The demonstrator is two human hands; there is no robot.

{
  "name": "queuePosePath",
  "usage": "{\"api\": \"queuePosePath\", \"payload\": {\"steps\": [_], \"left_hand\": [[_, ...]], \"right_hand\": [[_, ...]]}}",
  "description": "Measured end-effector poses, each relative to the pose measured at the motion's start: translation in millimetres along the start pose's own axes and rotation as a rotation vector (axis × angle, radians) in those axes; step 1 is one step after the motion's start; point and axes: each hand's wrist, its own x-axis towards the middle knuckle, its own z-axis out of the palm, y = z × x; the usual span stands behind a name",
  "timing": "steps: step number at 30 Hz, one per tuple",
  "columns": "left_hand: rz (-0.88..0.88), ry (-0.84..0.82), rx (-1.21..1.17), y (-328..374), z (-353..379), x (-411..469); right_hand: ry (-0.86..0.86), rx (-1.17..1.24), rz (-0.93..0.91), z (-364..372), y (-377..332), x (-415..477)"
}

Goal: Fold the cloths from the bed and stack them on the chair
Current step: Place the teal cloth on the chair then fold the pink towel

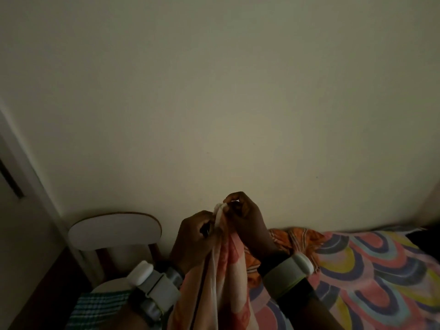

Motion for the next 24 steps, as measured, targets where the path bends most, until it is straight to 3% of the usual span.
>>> {"api": "queuePosePath", "payload": {"steps": [4, 6, 12, 19, 24], "left_hand": [[-0.140, 0.225, -0.073, -5, 1, -8], [-0.199, 0.253, -0.133, -7, -1, -8], [-0.210, 0.203, -0.082, -5, -6, -2], [-0.072, 0.084, 0.060, -9, -9, -1], [-0.022, 0.059, 0.110, -8, -2, 0]], "right_hand": [[-0.058, -0.090, -0.019, 4, 6, -5], [-0.105, -0.130, -0.022, 6, 8, -7], [-0.159, -0.244, -0.061, 7, 4, -6], [-0.152, -0.256, 0.039, 9, 9, -6], [-0.055, -0.451, 0.035, 14, 11, -5]]}}
